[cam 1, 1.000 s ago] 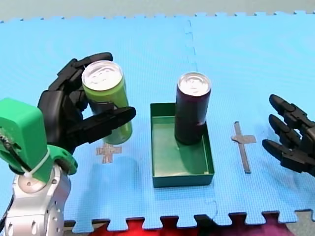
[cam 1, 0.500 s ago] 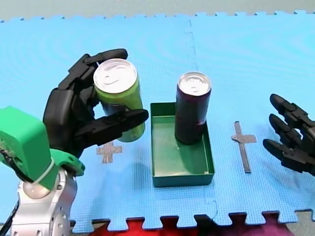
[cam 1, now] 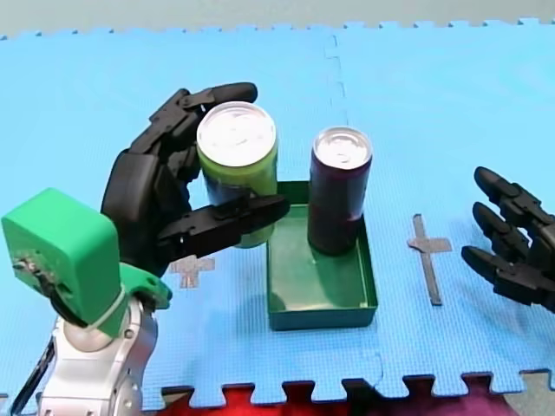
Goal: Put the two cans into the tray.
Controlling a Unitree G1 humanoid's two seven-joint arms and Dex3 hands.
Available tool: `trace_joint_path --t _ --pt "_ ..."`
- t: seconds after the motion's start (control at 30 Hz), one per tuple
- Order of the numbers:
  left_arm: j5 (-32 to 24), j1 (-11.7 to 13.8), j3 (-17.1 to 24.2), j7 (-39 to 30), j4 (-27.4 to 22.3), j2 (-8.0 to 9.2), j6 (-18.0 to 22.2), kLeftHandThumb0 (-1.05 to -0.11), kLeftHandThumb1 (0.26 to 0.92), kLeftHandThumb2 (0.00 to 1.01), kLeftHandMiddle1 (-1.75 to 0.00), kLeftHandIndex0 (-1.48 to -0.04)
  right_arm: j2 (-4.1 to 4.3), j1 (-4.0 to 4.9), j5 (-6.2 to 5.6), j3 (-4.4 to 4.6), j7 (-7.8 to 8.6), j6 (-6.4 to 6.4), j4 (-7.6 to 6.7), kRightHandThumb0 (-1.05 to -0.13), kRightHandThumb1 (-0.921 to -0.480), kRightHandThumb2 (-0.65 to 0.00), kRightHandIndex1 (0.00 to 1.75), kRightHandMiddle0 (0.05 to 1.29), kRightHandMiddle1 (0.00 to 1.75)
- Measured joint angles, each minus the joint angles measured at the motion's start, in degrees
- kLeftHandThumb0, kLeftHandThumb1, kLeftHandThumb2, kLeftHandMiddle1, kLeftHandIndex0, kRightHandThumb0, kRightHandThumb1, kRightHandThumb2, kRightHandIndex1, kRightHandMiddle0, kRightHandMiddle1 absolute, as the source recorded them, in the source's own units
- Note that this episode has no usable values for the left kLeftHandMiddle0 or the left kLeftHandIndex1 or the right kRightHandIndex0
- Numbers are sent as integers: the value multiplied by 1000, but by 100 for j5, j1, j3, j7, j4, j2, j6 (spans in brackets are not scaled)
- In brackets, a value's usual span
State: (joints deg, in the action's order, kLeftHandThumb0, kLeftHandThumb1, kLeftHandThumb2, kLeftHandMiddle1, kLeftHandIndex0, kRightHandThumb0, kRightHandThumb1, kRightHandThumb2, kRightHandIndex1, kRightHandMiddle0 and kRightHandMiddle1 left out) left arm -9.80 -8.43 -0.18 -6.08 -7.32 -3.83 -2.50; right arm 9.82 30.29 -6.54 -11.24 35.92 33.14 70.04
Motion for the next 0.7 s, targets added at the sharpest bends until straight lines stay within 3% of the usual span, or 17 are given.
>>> trace_joint_path --t 0.3,0.7 --pt "192 -128 -195 64 -148 47 -428 -434 862 0 -1746 -537 -24 -6 -19 -15 8 -4 -2 -1048 -921 -381 1 96 0" --pt "177 -210 -253 22 -97 -1 -493 -447 863 0 -1746 -542 -24 -8 -73 -54 70 -5 -6 -1048 -921 -378 2 96 0"
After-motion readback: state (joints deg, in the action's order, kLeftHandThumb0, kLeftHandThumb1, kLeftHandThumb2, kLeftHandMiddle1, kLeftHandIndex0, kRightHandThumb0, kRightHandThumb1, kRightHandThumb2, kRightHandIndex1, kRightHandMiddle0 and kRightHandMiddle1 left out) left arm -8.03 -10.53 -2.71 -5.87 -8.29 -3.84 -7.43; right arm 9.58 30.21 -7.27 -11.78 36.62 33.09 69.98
